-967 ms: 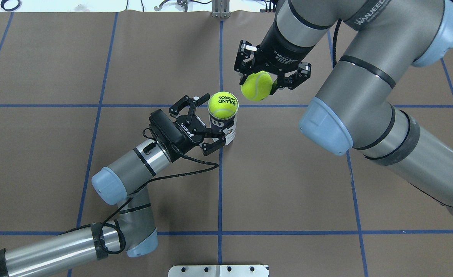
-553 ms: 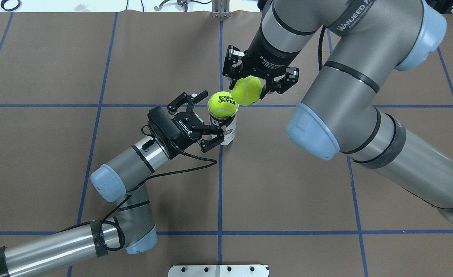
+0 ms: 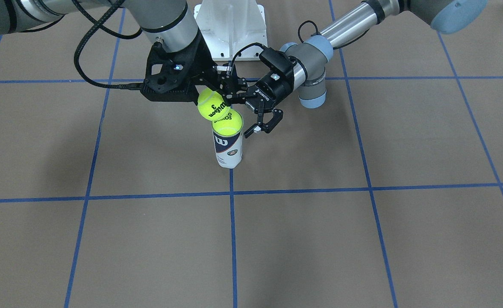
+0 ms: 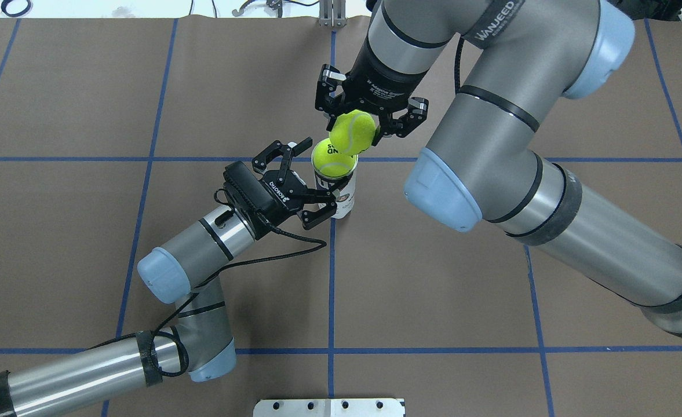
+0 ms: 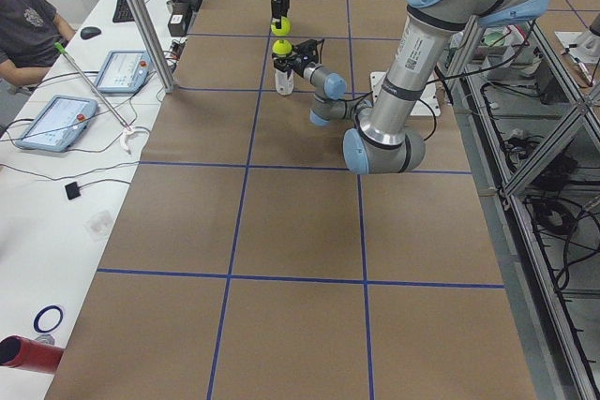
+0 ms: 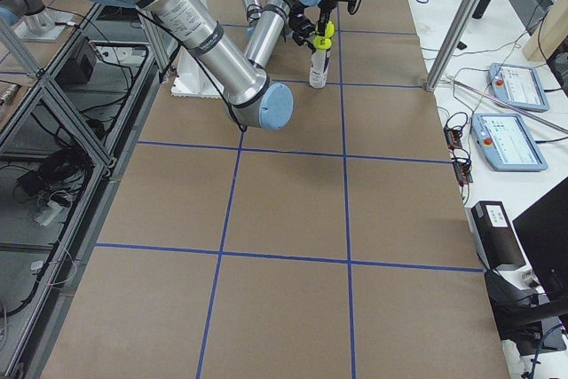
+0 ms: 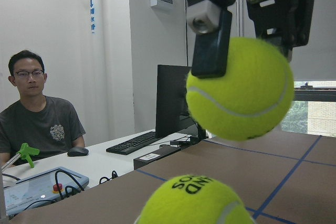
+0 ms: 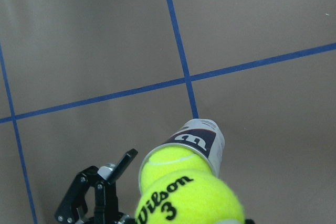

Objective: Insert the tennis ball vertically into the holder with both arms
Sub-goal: 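Lower the ball into the can with the right gripper, pushing the first ball down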

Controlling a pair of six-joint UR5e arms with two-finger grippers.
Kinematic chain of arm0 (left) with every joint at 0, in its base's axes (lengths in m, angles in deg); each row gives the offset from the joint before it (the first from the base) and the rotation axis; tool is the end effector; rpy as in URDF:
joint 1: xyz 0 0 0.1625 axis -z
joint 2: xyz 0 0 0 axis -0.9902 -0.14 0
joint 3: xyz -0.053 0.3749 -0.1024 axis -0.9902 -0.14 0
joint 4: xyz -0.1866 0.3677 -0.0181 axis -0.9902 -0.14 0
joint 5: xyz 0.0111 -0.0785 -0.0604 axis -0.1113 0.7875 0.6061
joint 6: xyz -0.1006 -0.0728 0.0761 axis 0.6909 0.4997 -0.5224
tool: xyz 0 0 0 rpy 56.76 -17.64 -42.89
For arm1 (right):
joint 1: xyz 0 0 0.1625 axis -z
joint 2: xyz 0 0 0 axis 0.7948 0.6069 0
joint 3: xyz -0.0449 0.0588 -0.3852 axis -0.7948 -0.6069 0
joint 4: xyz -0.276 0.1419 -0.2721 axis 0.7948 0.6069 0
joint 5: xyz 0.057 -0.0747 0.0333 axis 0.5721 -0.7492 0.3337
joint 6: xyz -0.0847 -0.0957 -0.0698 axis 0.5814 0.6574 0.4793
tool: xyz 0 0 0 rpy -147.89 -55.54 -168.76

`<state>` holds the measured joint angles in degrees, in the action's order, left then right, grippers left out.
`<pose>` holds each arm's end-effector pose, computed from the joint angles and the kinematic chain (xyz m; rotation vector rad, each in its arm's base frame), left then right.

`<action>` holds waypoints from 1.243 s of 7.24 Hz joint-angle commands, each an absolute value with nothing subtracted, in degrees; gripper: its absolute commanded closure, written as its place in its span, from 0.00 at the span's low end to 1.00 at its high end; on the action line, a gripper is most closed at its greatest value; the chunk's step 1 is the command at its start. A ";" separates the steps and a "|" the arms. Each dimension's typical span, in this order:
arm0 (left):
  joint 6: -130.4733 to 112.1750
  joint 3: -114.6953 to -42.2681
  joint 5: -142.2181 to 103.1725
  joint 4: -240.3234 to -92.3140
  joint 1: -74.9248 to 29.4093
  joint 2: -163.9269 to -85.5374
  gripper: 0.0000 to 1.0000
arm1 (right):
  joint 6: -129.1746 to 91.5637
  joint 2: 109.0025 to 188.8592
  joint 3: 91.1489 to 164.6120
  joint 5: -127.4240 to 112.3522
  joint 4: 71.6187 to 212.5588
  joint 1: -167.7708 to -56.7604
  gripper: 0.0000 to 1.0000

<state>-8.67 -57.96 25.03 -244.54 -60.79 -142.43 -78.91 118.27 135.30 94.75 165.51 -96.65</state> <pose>0.5546 -0.4209 0.2002 1.6984 1.2053 0.1237 -0.4316 -0.4853 0.0651 -0.0901 -1.0298 0.2119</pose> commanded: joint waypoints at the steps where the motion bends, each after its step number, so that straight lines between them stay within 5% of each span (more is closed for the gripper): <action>1: -8.67 -57.91 25.04 -244.54 -60.77 -142.49 0.01 | -79.39 117.97 133.50 93.64 163.87 -95.80 1.00; 9: -8.59 -57.83 25.04 -243.85 -60.86 -143.19 0.01 | -78.77 118.59 133.32 91.43 163.87 -94.12 1.00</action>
<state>-8.55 -57.92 25.04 -244.36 -60.85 -142.85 -78.83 118.52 133.33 91.44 163.87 -94.14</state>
